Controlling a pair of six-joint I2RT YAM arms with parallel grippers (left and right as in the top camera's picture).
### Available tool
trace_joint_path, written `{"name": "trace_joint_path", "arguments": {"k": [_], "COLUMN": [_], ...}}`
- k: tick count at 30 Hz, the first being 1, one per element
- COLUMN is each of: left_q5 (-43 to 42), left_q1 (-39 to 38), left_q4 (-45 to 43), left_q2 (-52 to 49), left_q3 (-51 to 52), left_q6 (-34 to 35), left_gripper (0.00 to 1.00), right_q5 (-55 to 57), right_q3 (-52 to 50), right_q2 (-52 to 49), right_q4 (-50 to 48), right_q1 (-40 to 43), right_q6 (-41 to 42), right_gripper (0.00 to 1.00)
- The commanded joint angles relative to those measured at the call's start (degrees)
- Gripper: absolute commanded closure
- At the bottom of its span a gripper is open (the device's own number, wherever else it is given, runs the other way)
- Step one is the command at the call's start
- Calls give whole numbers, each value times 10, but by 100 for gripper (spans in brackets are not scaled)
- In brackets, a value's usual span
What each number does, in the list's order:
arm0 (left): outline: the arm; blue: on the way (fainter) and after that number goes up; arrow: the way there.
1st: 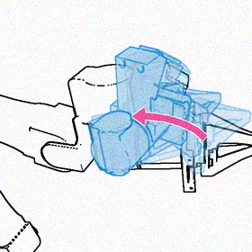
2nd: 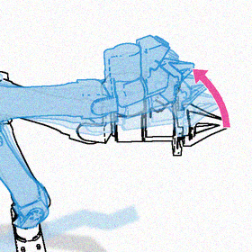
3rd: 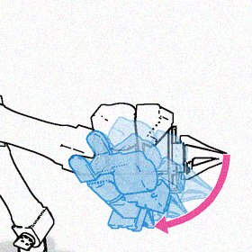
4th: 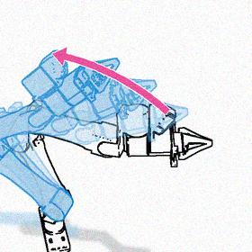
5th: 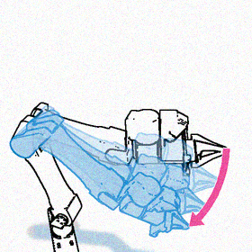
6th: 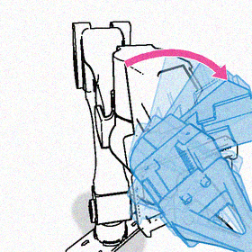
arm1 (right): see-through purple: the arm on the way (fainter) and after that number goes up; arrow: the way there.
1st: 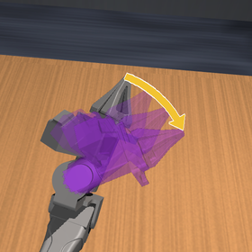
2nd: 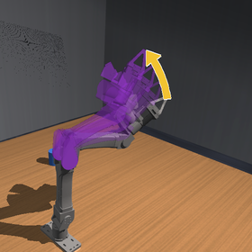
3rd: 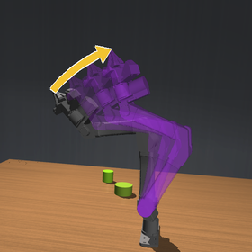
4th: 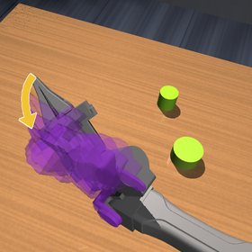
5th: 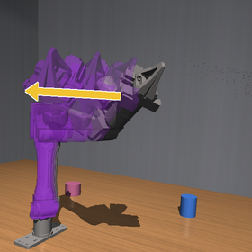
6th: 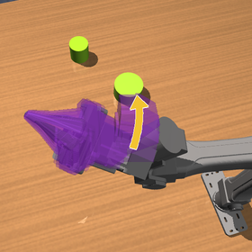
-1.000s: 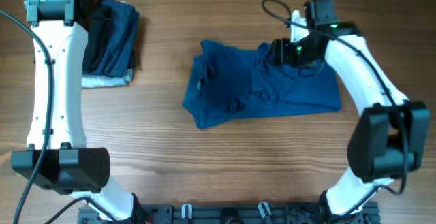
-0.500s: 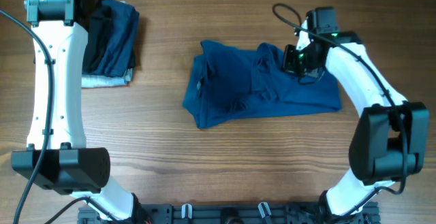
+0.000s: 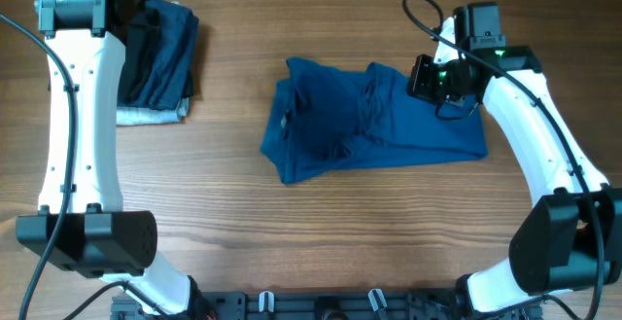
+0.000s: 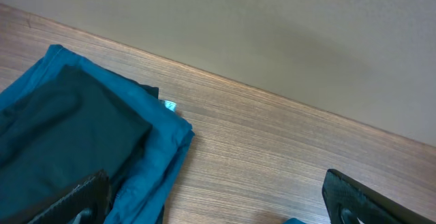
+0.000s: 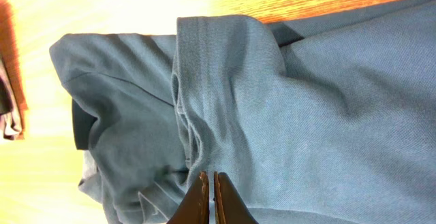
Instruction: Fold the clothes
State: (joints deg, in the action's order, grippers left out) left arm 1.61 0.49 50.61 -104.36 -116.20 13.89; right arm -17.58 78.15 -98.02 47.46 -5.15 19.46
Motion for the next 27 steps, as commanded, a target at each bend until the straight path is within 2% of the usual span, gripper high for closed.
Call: {"name": "trace_joint_path", "arguments": {"k": [1, 8, 15, 17, 20, 24, 27], "left_q5": [-1, -1, -1, -1, -1, -1, -1], "left_q1": [2, 2, 2, 2, 2, 2, 2], "left_q4": [-1, -1, -1, -1, -1, -1, -1], "left_q2": [-3, -3, -3, -3, -3, -3, -3], "left_q3": [3, 3, 3, 3, 3, 3, 3], "left_q6": [0, 0, 1, 0, 0, 0, 0], "left_gripper": [0, 0, 0, 0, 0, 0, 0], "right_q5": [-10, -49, -71, -89, -95, -33, 3], "right_q3": [-45, -180, -191, -182, -95, -37, -38], "right_q2": [-3, -37, -104, -92, -25, 19, -18], "right_q4": [-28, -132, -128, -111, -65, -123, -183], "right_q1": [-11, -24, -48, -50, -49, -49, -49], "right_q6": [33, 76, 75, 65, 14, 17, 32], "right_gripper": [96, 96, 96, 96, 96, 96, 96]}}
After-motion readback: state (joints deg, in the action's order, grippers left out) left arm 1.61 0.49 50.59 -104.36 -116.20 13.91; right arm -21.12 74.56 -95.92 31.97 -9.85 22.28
